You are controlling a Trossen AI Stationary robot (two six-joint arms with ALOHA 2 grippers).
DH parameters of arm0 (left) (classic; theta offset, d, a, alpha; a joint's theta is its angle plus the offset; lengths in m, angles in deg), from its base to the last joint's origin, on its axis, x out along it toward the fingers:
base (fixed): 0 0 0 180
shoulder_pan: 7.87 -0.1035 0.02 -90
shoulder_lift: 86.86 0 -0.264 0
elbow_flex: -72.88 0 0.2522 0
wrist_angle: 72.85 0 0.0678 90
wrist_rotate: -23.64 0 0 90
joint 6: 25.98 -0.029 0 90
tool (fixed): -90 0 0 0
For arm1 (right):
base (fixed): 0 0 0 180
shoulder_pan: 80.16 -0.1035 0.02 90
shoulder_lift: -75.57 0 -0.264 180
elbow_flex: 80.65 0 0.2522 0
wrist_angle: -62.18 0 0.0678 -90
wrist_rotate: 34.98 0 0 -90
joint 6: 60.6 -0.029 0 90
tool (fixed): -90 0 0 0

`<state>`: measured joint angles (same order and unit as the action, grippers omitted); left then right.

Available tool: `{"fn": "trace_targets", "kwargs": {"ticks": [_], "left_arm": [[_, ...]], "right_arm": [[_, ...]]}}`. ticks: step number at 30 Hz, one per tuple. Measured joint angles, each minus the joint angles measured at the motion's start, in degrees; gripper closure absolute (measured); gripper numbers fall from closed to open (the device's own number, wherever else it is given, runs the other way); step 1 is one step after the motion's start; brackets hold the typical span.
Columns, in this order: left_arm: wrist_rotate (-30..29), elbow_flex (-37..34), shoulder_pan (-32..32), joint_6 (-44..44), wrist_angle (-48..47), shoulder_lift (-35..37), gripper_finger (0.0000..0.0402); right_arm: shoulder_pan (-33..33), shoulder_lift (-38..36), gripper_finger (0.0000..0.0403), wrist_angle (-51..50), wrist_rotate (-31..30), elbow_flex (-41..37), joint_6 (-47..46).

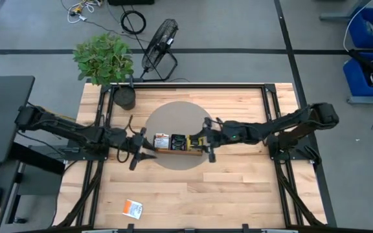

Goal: Pick & Place Tea
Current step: Put the orange tea bag into the left compartment of the wooden organizer

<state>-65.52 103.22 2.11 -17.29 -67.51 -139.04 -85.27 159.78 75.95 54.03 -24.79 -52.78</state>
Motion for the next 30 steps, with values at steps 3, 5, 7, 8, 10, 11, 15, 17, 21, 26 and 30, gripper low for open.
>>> {"fn": "trace_targets", "kwargs": {"ticks": [3, 5, 7, 8, 10, 11, 15, 17, 21, 26, 30], "left_arm": [[0.8, 0.0, 2.9, 3.2, 0.3, -2.0, 0.022], [1.9, 0.0, 5.1, 6.1, 0.3, -2.9, 0.021], [2.1, 0.0, 7.4, 8.6, 0.3, -3.9, 0.0209], [2.1, 0.0, 8.7, 10.3, 0.2, -4.4, 0.021], [2.1, 0.0, 11.1, 14.0, 0.3, -5.9, 0.0216], [2.1, 0.0, 12.3, 15.6, 0.1, -6.8, 0.022], [1.8, 0.0, 17.0, 23.2, 0.3, -10.0, 0.0231], [1.7, 0.0, 19.0, 27.2, 0.1, -11.3, 0.0231], [4.2, 0.0, 22.4, 35.3, -0.1, -13.1, 0.023], [7.2, 0.0, 27.1, 43.7, -0.7, -15.0, 0.0235], [7.5, 2.9, 29.2, 45.4, -5.9, -17.5, 0.0238]], "right_arm": [[0.0, -2.2, 0.0227, 3.6, 0.5, -3.4, -2.2], [0.0, -3.3, 0.0227, 2.2, 0.6, -4.6, -3.1], [-0.2, -3.6, 0.0227, 2.1, 0.6, -5.4, -3.1], [-0.2, -3.7, 0.0227, 2.4, 0.7, -5.7, -3.0], [-0.3, -3.7, 0.0227, 2.5, 0.5, -5.9, -3.2], [-0.3, -3.7, 0.0227, 2.3, 0.5, -5.9, -3.4], [-0.3, -3.7, 0.0227, 2.0, 0.5, -5.9, -4.3], [-0.3, -3.7, 0.0227, 1.9, 0.5, -5.9, -4.3], [0.0, -3.7, 0.0227, 0.9, -0.3, -5.9, -4.1], [0.9, -3.7, 0.0227, 0.9, -0.5, -5.9, -2.8], [2.6, -3.7, 0.0227, 0.7, -1.6, -5.9, -2.4]]}}
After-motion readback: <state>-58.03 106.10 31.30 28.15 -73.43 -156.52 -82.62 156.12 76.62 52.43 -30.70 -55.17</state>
